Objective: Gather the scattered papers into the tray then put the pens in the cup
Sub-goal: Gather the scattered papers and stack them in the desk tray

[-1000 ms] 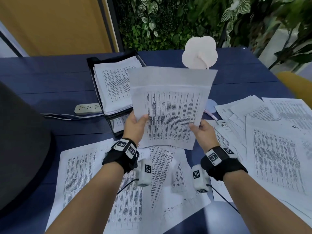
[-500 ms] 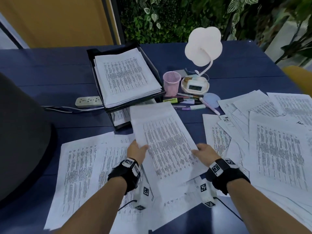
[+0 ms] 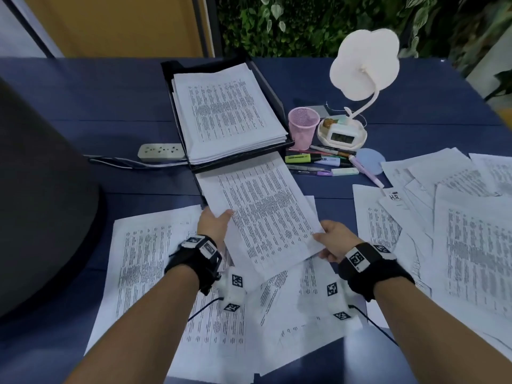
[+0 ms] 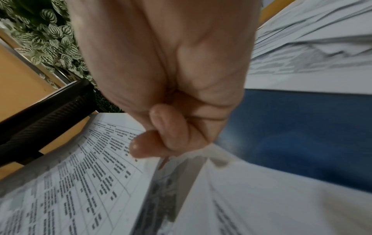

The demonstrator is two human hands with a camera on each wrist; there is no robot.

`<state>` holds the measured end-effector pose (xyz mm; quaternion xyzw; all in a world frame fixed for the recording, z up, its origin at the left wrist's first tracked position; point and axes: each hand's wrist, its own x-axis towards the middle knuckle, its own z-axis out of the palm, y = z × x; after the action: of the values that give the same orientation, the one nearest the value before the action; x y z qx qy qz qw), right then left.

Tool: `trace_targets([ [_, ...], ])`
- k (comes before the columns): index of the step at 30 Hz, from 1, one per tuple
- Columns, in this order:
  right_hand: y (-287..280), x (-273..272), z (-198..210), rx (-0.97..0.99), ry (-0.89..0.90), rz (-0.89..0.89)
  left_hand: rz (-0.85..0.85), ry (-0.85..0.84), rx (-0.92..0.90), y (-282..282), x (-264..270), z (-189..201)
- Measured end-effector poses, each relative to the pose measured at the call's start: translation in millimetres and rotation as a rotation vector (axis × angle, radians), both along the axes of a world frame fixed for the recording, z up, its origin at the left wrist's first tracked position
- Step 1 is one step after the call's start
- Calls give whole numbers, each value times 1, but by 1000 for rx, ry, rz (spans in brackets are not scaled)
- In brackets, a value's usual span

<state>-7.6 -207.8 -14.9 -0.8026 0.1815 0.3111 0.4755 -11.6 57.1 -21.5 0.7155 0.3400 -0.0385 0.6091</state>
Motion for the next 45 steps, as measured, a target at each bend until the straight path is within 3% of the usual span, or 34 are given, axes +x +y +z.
trace_targets([
  [6,34,37,7,52,-28,20,-7,-13,-58,13,0,2],
  [14,72,78,7,88,-105,-77,-291,16,-134,49,15,12],
  [20,97,119,11,139,-219,-191,-171,-70,161,58,52,16],
  [25,111,149,9,177,-294,-259,-185,-97,491,63,75,19],
  [29,114,166,-1,196,-277,-309,-395,-68,879,68,80,12],
  [31,115,169,-4,105,-300,-297,-525,-23,1082,72,80,5],
  [33,115,166,-2,-113,-356,-232,-601,21,1194,74,78,1],
  [35,112,165,-4,-311,-432,-126,-646,49,1219,73,78,0],
  [38,107,163,-8,-404,-471,18,-694,84,1242,69,77,4],
  [41,100,156,-13,-392,-478,77,-708,103,1243,65,74,5],
  [45,91,136,-11,-330,-454,1,-678,66,1160,63,62,6],
])
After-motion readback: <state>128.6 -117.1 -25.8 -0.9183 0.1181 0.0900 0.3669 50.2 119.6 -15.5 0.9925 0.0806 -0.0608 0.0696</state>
